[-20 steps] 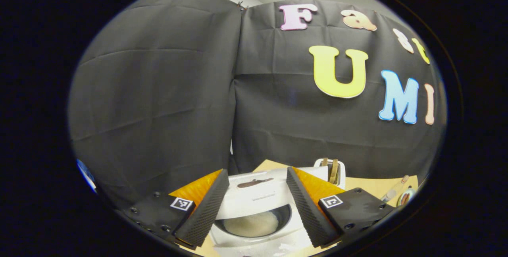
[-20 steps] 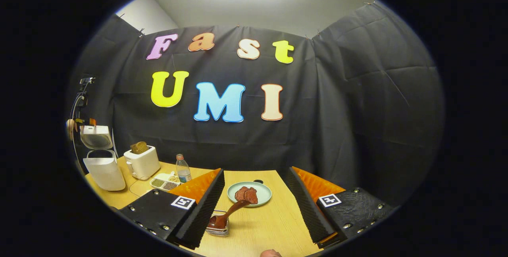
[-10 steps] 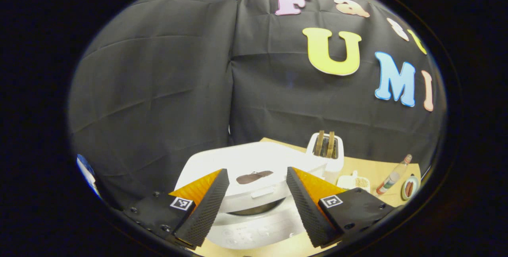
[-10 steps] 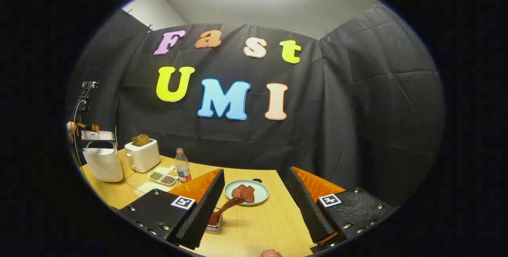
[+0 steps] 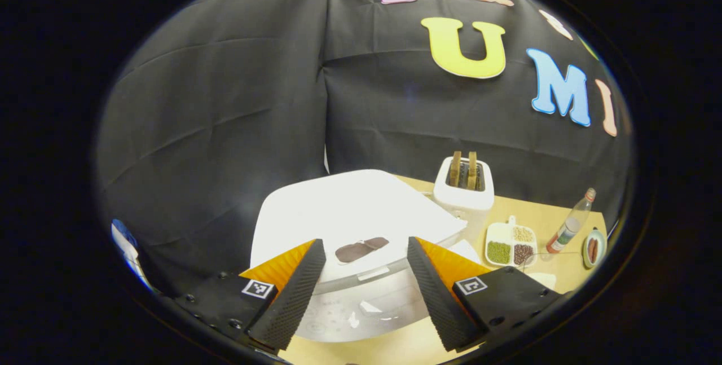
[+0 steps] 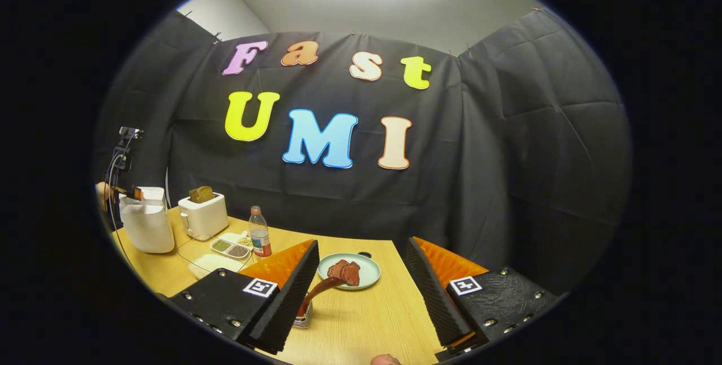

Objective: Close the left gripper, press the button to open the rice cooker; take a wooden spoon from the chopstick holder with the right hand, scoop a spoonful of rice and pour it into the rice cooker, then put the wooden spoon back into the chopstick holder.

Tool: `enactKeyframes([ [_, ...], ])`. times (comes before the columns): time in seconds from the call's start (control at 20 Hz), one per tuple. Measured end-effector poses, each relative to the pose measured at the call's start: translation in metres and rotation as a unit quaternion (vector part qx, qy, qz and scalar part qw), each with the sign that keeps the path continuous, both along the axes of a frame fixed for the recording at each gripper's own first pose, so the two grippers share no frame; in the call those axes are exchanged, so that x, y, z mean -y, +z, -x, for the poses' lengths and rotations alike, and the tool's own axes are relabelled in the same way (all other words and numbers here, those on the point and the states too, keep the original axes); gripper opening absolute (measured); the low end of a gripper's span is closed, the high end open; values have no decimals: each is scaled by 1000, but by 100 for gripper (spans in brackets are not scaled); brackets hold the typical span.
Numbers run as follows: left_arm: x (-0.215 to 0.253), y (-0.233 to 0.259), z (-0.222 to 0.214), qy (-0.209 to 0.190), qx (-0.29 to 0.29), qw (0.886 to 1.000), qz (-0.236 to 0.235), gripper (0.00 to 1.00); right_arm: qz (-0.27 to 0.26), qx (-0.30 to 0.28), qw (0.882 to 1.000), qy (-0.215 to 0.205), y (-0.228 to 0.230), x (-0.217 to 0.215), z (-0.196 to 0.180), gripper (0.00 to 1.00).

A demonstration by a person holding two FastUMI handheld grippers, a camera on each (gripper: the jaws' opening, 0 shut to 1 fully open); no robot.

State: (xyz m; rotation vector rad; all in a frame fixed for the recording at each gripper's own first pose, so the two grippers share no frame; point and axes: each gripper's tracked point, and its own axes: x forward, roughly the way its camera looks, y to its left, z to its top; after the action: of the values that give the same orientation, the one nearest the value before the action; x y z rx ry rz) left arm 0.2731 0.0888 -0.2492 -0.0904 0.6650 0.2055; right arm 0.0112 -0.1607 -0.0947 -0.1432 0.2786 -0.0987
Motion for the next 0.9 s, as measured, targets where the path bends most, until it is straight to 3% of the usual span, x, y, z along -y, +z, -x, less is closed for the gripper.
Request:
enactKeyframes([
  [0.15,2,-9,6,-6,-16,1000,-5,100,1,-3,1000,1,-4,1,1,95],
  [0.3,-2,-8,7,19,2,999,36,96,1,-3,1000,3,-7,0,1,95],
  [0.55,0,-4,0,-8,6,1000,13,100,-16,1,1000,19,-5,-6,-7,95],
  [0.75,0,59,0,-28,87,996,-24,95,-30,20,998,53,9,-25,-21,95],
  [0.8,4,82,7,-38,113,992,-35,100,-32,26,997,58,14,-30,-23,95],
  [0.9,16,124,23,-57,161,985,-36,100,-43,39,996,62,28,-42,-22,95],
])
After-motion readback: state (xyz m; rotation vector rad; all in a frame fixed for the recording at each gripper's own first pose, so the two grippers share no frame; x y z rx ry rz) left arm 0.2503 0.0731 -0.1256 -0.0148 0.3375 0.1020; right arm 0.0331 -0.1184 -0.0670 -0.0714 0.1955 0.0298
